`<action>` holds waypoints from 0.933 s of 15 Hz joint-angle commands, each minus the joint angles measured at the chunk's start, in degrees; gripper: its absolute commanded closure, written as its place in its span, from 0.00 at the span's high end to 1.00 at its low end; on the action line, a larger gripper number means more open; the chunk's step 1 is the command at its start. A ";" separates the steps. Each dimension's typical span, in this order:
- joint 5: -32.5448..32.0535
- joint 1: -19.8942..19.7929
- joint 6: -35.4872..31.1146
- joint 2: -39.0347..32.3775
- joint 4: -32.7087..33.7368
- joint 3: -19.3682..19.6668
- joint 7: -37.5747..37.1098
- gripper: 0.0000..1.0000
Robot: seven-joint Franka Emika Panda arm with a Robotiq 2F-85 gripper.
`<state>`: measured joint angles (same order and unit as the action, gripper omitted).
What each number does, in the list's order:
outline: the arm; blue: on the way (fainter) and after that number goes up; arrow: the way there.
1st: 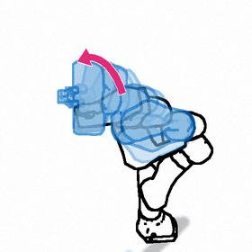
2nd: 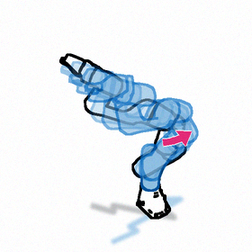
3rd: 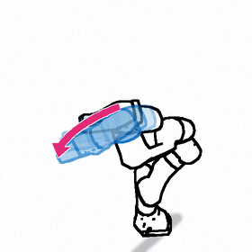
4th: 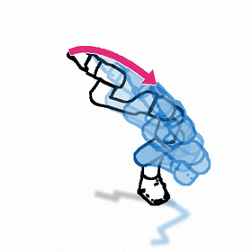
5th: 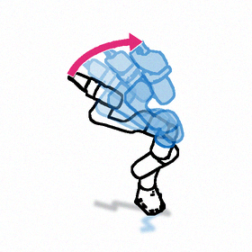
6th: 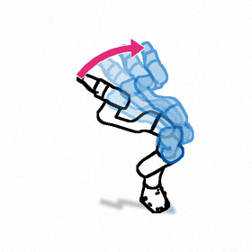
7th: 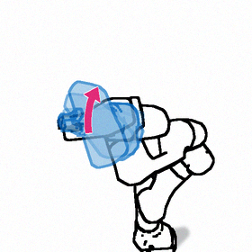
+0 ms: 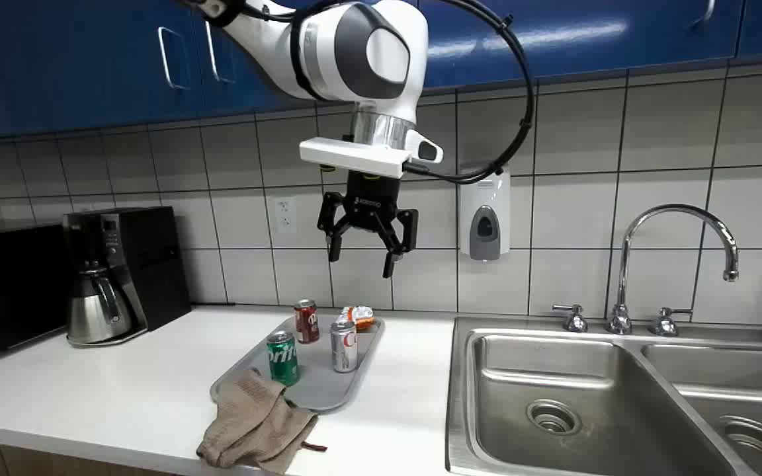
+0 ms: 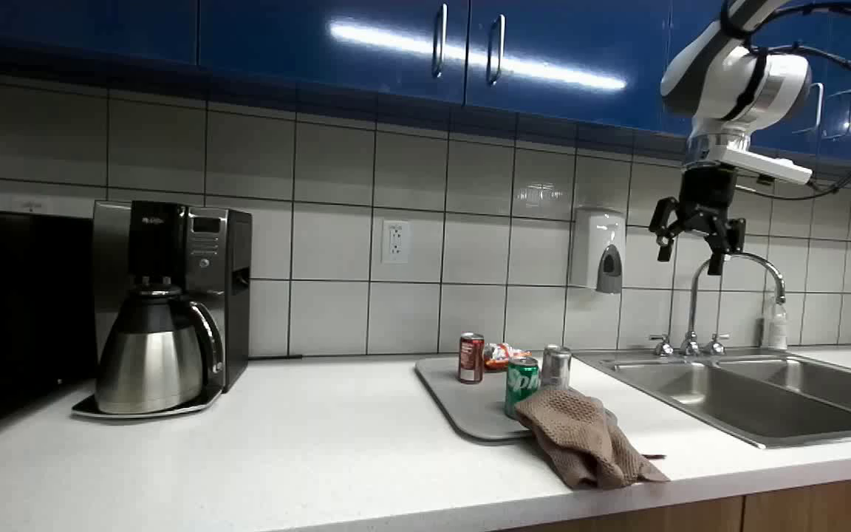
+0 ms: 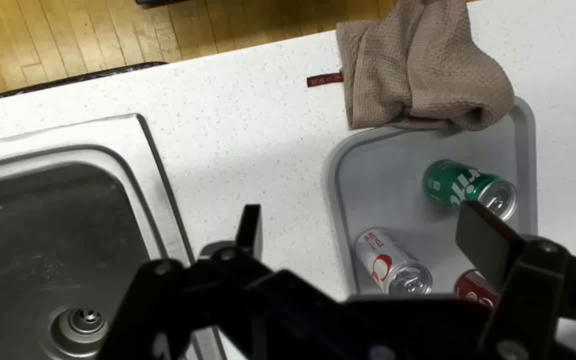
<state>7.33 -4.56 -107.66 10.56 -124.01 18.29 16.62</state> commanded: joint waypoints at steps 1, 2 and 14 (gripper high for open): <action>0.36 -2.00 0.15 -0.23 0.13 -1.85 0.32 1.00; 0.36 -2.00 0.15 -0.23 0.13 -1.85 0.32 1.00; -0.69 -1.94 -2.31 -1.37 -1.64 -2.38 1.69 1.00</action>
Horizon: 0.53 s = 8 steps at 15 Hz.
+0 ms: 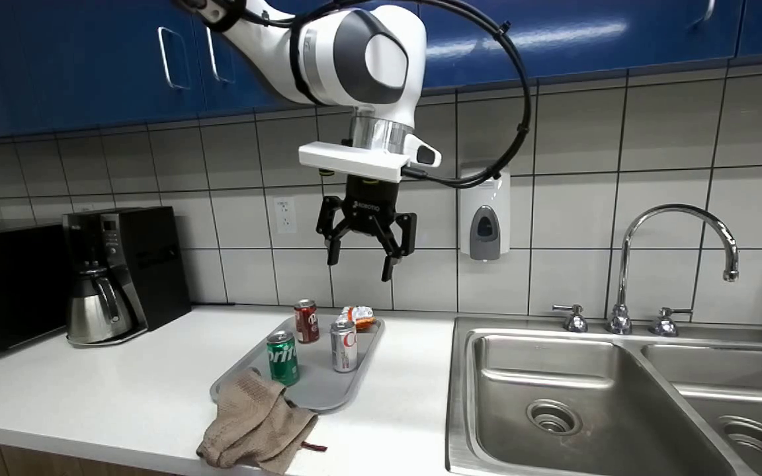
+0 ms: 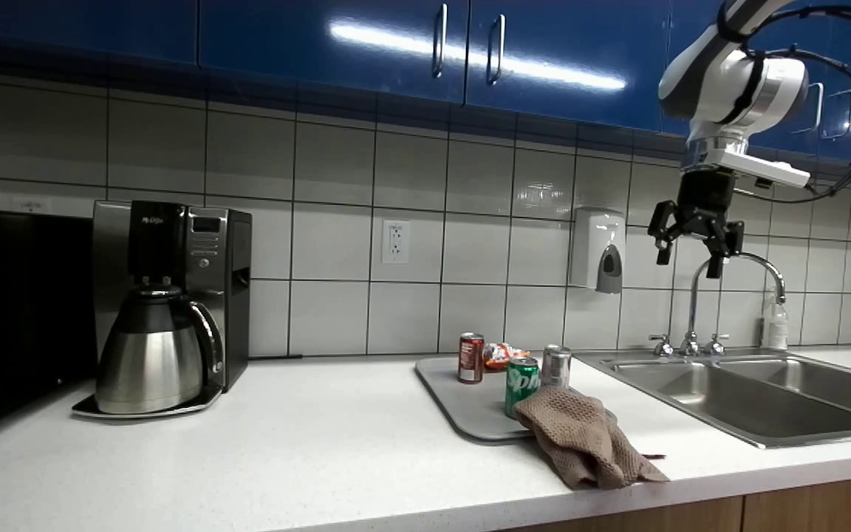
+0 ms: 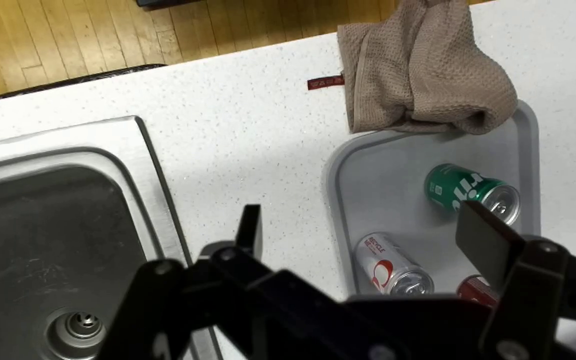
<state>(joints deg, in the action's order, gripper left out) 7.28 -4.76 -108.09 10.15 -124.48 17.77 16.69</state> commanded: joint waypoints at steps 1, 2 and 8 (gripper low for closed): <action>-1.08 -1.78 -2.35 -1.36 -1.70 -1.99 1.93 1.00; -1.86 -1.84 -3.06 -1.71 -2.36 -2.18 2.26 1.00; -3.14 -2.31 -7.71 -6.73 -3.77 -2.34 4.35 1.00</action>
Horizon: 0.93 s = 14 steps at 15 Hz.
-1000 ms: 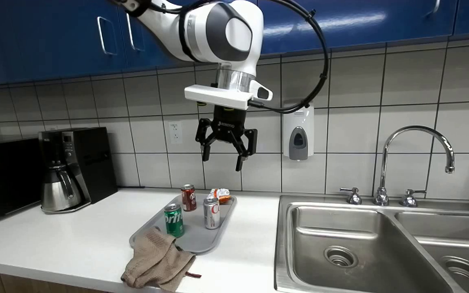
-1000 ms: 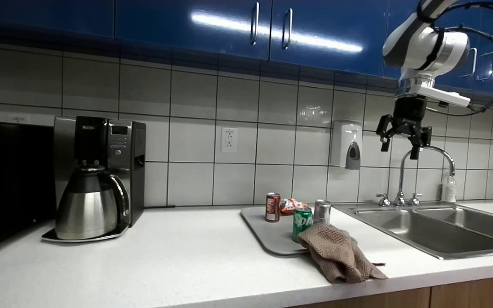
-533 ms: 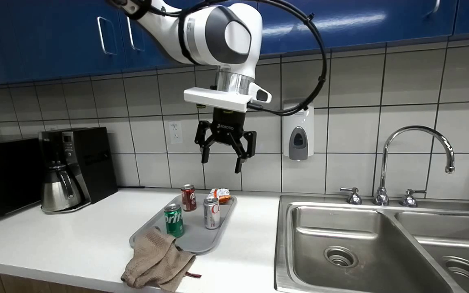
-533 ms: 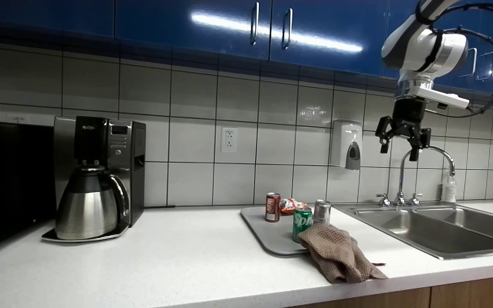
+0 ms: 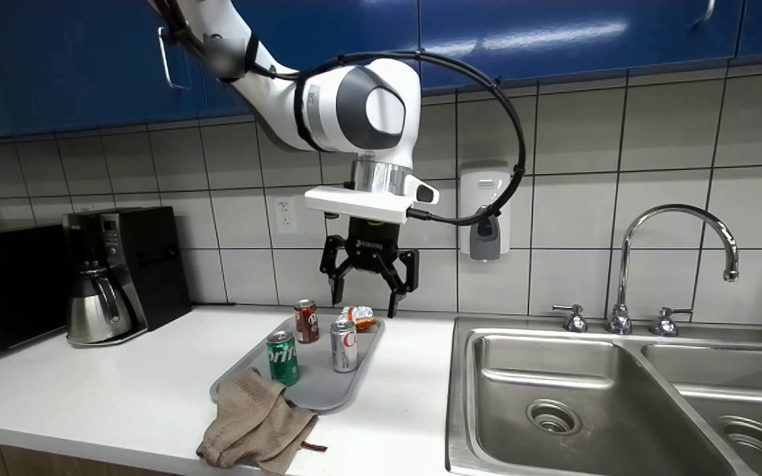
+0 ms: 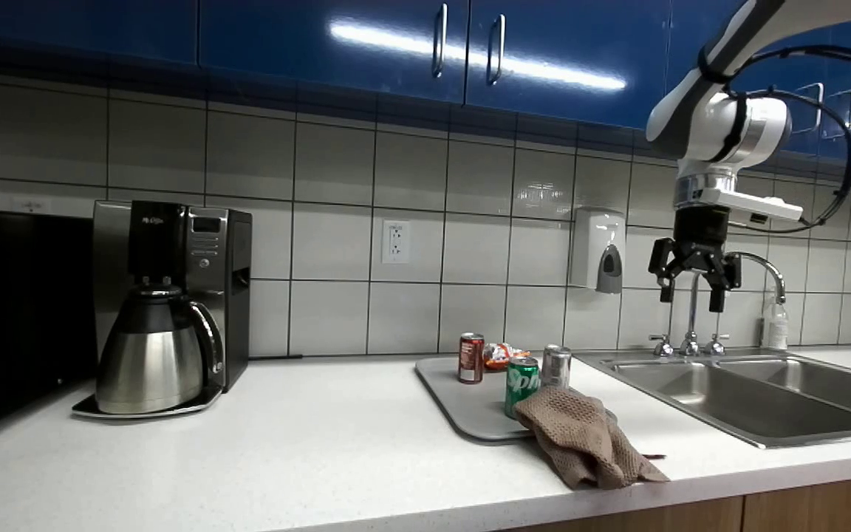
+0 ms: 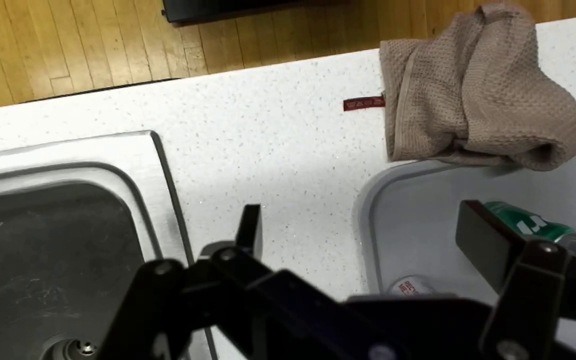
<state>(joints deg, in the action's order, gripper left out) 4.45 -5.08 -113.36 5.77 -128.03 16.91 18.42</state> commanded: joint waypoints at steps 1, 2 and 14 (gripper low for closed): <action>-0.41 -2.05 -3.72 -3.23 -0.42 -1.63 3.08 1.00; -1.45 -2.02 -6.46 -4.02 -0.85 -2.01 2.34 1.00; 1.28 -0.52 -17.33 -10.40 4.04 -8.61 1.96 1.00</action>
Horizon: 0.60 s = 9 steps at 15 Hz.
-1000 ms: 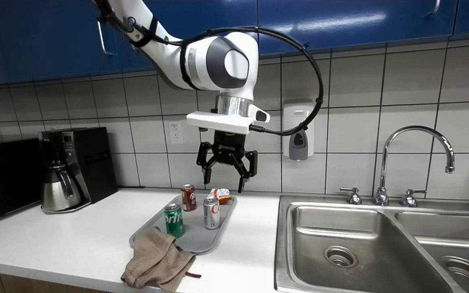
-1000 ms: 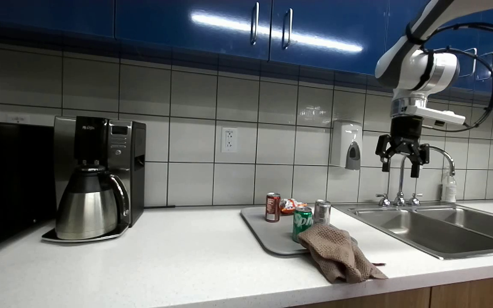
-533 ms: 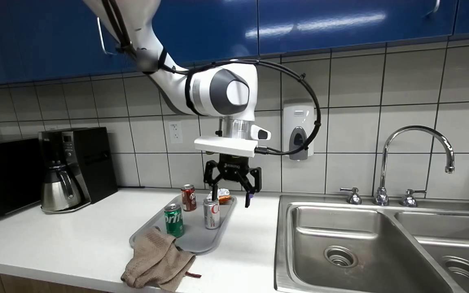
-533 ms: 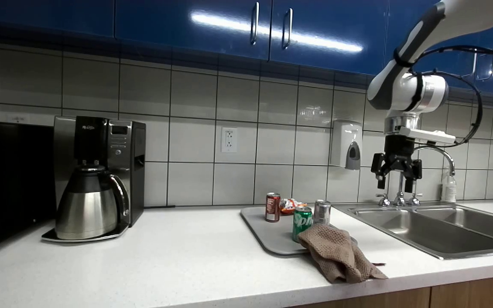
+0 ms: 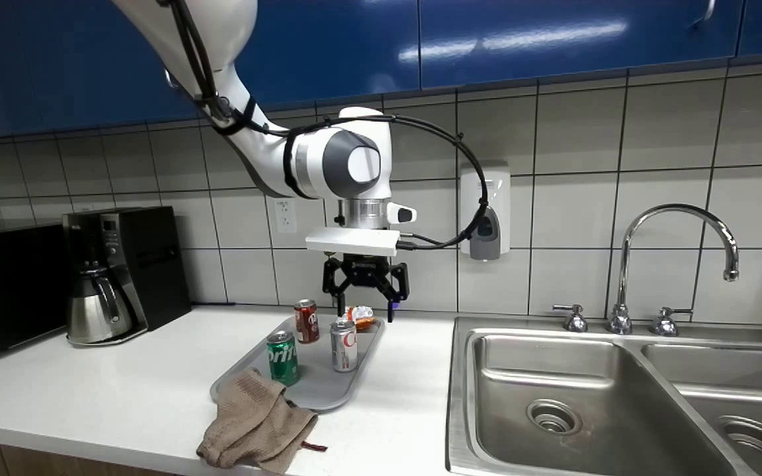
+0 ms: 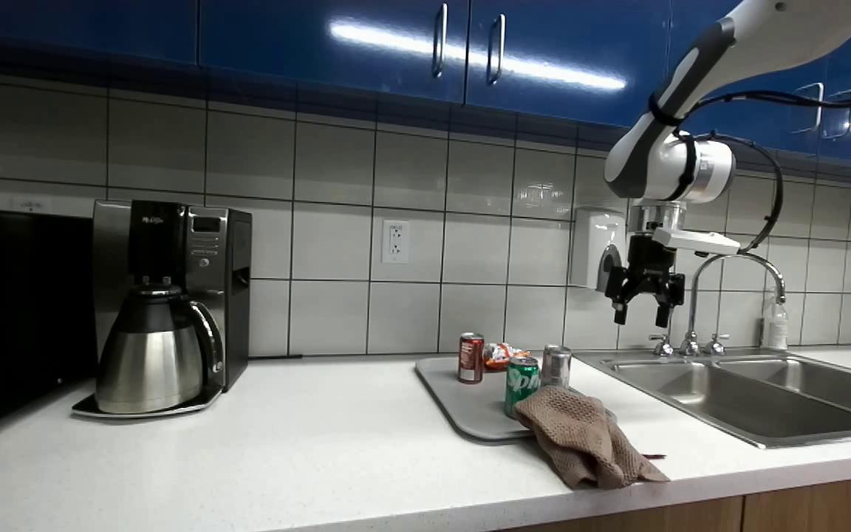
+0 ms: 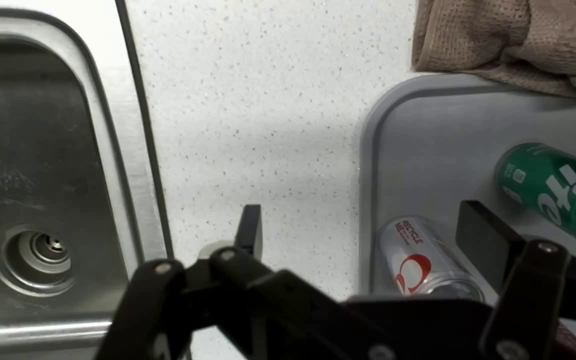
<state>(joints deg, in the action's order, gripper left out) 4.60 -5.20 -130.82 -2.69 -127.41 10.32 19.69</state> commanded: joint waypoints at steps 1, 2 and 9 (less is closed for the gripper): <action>1.25 -0.31 0.22 -2.43 4.25 -2.55 0.72 1.00; 1.17 -0.11 0.12 -2.91 5.08 -3.16 0.55 1.00; 0.87 0.52 0.58 -7.12 11.24 -6.20 0.21 1.00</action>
<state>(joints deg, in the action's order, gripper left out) 4.92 -4.36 -130.84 -7.25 -120.00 5.45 19.68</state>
